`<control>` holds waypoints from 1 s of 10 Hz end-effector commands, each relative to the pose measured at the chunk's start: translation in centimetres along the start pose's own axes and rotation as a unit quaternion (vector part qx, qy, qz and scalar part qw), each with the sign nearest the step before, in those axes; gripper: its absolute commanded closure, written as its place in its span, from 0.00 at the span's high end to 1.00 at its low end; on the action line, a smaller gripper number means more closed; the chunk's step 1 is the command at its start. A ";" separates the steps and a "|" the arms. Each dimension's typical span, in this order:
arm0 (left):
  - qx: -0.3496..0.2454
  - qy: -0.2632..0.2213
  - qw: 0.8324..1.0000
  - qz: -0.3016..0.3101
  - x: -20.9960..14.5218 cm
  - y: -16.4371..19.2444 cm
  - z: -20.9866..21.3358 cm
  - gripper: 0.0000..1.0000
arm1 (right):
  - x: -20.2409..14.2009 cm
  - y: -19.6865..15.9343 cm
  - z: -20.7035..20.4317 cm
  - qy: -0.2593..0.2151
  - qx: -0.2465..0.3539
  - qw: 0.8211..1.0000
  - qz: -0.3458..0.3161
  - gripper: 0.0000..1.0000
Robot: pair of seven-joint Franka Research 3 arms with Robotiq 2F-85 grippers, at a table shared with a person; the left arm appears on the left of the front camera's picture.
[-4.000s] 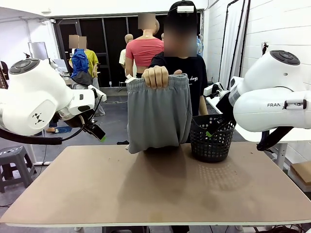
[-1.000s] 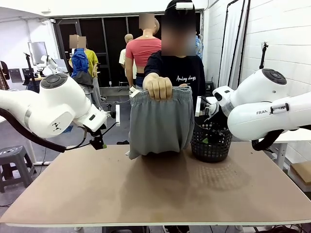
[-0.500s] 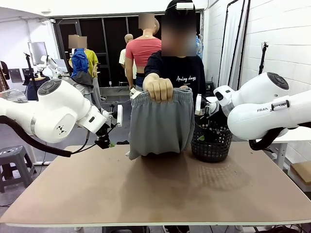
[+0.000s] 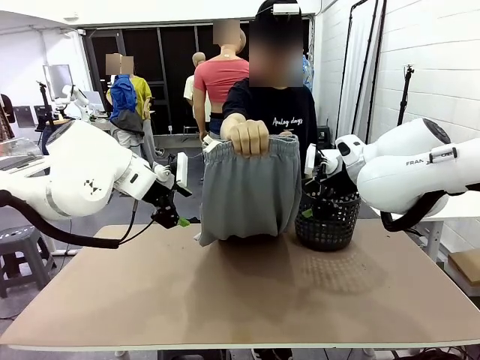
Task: Fold the training pants.
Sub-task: Grab both ends of the Training pants handed by a person.
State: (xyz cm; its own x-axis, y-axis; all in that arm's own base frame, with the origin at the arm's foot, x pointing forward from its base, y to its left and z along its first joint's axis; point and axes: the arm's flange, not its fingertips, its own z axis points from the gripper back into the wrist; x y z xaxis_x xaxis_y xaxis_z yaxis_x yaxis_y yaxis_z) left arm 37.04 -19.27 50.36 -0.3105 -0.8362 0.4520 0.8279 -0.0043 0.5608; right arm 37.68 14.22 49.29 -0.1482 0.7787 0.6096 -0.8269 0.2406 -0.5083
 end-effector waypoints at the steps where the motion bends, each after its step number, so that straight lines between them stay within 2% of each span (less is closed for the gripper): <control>1: -0.016 -0.041 0.999 0.017 -1.4 -0.3 -0.6 1.00 | -1.1 0.6 -0.5 -0.046 0.006 0.999 0.001 1.00; 4: -0.004 -0.063 0.997 0.048 -1.1 -0.4 -1.5 1.00 | -0.9 0.9 -0.6 -0.080 0.005 0.997 -0.010 1.00; 7: -0.023 -0.140 0.986 0.084 -1.1 -0.3 -2.1 1.00 | -0.9 1.0 -1.1 -0.097 0.010 0.995 -0.019 1.00; 10: -0.009 -0.206 0.972 0.114 -0.7 0.0 -2.3 1.00 | -0.6 1.0 -1.4 -0.121 0.011 0.992 -0.026 1.00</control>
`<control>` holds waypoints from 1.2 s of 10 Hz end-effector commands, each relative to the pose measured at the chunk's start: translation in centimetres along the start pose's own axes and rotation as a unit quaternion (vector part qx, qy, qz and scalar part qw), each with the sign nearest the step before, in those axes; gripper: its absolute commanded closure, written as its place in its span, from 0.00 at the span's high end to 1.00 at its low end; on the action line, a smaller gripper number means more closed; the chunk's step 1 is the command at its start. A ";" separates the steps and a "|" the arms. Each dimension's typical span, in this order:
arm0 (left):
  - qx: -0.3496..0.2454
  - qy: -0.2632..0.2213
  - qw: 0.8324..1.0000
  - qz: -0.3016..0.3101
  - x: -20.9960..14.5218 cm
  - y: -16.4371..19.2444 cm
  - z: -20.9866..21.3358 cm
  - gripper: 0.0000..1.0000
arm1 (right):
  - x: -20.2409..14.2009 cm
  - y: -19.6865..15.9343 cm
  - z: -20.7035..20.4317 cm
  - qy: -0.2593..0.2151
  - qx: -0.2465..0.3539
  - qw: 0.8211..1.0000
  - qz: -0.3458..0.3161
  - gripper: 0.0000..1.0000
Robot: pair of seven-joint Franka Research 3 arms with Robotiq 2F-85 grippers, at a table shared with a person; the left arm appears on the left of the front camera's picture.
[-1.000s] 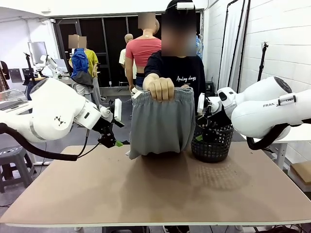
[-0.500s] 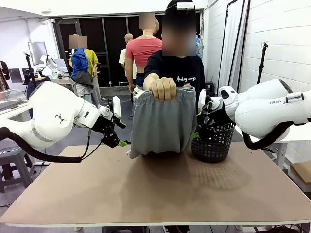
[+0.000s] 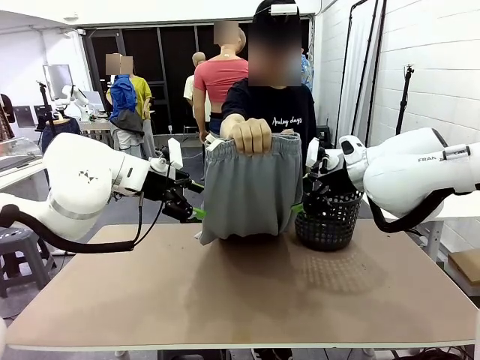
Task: Fold the training pants.
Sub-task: Grab both ends of the Training pants handed by a person.
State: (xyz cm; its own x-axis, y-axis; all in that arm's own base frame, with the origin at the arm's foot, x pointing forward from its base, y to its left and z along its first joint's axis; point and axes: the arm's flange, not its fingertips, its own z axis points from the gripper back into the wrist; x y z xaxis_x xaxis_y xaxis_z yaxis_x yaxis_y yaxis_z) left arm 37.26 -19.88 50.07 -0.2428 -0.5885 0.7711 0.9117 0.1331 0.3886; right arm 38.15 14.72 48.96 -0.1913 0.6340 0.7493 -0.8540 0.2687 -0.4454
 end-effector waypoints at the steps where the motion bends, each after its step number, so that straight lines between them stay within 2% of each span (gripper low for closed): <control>1: 0.011 -0.039 0.999 -0.001 -1.3 0.1 -1.4 1.00 | -0.8 1.3 -0.2 -0.026 -0.001 1.000 0.007 1.00; 7: 0.032 -0.091 0.995 0.040 0.5 -0.4 -2.2 1.00 | 1.0 2.4 1.3 -0.098 0.035 0.995 0.005 1.00; 12: 0.038 -0.146 0.986 0.068 3.2 -0.7 -1.6 1.00 | 2.4 2.5 2.8 -0.164 0.080 0.983 -0.032 1.00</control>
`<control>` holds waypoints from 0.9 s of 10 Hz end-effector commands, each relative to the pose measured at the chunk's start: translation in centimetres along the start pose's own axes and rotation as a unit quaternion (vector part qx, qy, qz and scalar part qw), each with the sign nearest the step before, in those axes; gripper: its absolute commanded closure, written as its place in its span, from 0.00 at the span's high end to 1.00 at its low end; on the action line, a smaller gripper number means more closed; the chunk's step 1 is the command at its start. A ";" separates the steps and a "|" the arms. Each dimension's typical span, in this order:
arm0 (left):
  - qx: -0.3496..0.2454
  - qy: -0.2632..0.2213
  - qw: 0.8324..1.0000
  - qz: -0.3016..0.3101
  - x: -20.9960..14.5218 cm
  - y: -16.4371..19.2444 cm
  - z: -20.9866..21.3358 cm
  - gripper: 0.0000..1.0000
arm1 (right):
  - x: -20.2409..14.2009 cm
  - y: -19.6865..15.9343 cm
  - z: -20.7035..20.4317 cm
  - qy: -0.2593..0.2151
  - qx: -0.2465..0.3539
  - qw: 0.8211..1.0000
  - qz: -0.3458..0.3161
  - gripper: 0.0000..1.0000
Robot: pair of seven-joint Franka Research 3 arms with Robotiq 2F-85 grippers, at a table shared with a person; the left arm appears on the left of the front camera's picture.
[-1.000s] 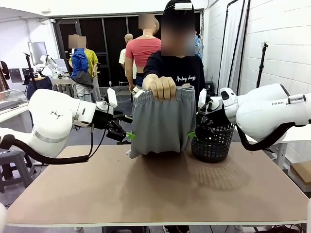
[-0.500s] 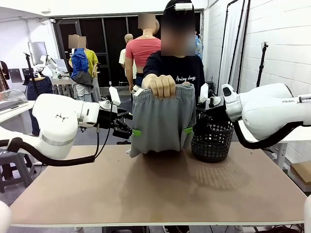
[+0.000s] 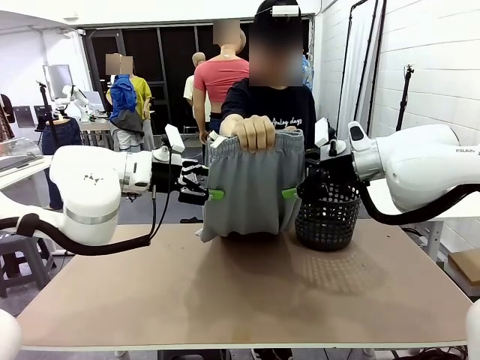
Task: Fold the training pants.
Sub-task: Grab both ends of the Training pants handed by a person.
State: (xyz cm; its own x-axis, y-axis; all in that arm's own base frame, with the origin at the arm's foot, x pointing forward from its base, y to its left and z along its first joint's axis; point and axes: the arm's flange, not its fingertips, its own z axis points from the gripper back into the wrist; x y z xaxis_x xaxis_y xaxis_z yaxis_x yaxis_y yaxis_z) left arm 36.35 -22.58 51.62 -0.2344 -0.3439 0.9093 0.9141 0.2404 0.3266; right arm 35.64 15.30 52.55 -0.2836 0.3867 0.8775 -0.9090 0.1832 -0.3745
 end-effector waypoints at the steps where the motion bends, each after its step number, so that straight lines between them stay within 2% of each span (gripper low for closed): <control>1: 0.007 -0.026 0.999 0.026 0.4 -0.3 -0.5 1.00 | -1.0 1.8 0.4 -0.029 0.025 0.999 -0.024 1.00; 3: -0.001 -0.043 0.999 0.034 1.6 -0.3 -0.7 1.00 | -1.1 2.0 0.5 -0.040 0.029 0.998 -0.024 1.00; 9: -0.002 -0.045 0.998 0.044 2.6 -0.4 -1.1 1.00 | -0.5 2.1 -0.2 -0.079 0.026 0.996 -0.031 1.00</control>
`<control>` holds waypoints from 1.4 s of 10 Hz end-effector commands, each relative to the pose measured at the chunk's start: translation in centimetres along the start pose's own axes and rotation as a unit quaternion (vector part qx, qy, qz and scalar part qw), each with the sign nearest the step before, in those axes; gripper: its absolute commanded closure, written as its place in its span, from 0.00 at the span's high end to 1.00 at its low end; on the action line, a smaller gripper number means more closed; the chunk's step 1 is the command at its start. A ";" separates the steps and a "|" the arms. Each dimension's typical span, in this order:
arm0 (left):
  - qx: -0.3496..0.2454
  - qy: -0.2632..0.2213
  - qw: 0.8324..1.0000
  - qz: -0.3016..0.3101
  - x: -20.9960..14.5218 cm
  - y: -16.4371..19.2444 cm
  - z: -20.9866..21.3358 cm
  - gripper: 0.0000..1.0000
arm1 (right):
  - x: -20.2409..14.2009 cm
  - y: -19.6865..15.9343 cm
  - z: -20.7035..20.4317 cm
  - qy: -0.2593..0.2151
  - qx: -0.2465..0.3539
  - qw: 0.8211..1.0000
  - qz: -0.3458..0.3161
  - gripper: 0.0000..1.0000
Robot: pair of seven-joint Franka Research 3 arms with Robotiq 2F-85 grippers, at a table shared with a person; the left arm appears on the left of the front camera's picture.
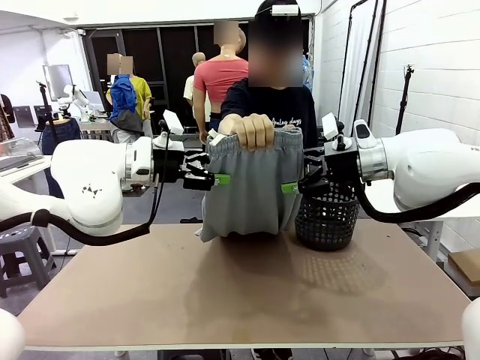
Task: Fold the training pants.
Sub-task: Grab both ends of the Training pants handed by a person.
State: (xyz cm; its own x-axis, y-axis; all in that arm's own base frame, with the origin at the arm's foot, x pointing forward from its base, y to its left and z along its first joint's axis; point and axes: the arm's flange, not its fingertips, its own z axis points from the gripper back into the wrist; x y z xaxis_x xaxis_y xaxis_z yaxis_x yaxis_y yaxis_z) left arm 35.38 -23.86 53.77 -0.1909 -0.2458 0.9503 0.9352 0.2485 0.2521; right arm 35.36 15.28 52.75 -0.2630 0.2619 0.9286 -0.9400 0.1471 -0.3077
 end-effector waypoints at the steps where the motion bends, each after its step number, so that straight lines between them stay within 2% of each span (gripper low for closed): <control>1: 0.001 -0.003 1.000 0.009 -0.1 0.1 -0.9 1.00 | -0.9 1.7 -0.6 -0.023 -0.004 1.000 -0.004 1.00; 5: -0.031 -0.010 0.999 0.014 -0.2 0.0 -1.8 0.98 | -0.7 1.4 -0.9 -0.040 -0.008 0.999 -0.015 1.00; 6: -0.041 -0.014 0.999 0.016 -0.1 0.0 -1.9 0.80 | -0.6 1.2 -0.8 -0.047 0.005 0.998 -0.030 1.00; 10: -0.065 -0.036 0.997 0.027 0.1 -0.4 -1.7 0.10 | -0.2 0.9 -0.8 -0.057 0.015 0.996 -0.064 0.24; 11: -0.063 -0.034 0.997 0.030 0.0 -0.2 -1.8 0.00 | -0.1 0.7 -1.0 -0.055 0.016 0.996 -0.069 0.05; 12: -0.062 -0.033 0.997 0.034 -0.1 0.0 -2.0 0.00 | 0.0 0.5 -1.1 -0.054 0.018 0.996 -0.070 0.00; 14: -0.065 -0.033 0.996 0.042 -0.2 0.2 -2.3 0.00 | 0.3 0.6 -0.9 -0.061 0.026 0.995 -0.074 0.00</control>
State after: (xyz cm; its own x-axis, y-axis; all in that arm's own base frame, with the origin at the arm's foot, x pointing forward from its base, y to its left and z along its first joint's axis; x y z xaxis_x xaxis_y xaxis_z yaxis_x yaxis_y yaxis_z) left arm 35.64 -25.24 53.06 -0.1437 -0.1689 0.9751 0.9737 0.1521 0.1698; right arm 35.46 15.87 52.53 -0.1523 0.1379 0.9787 -0.9745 0.1439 -0.1720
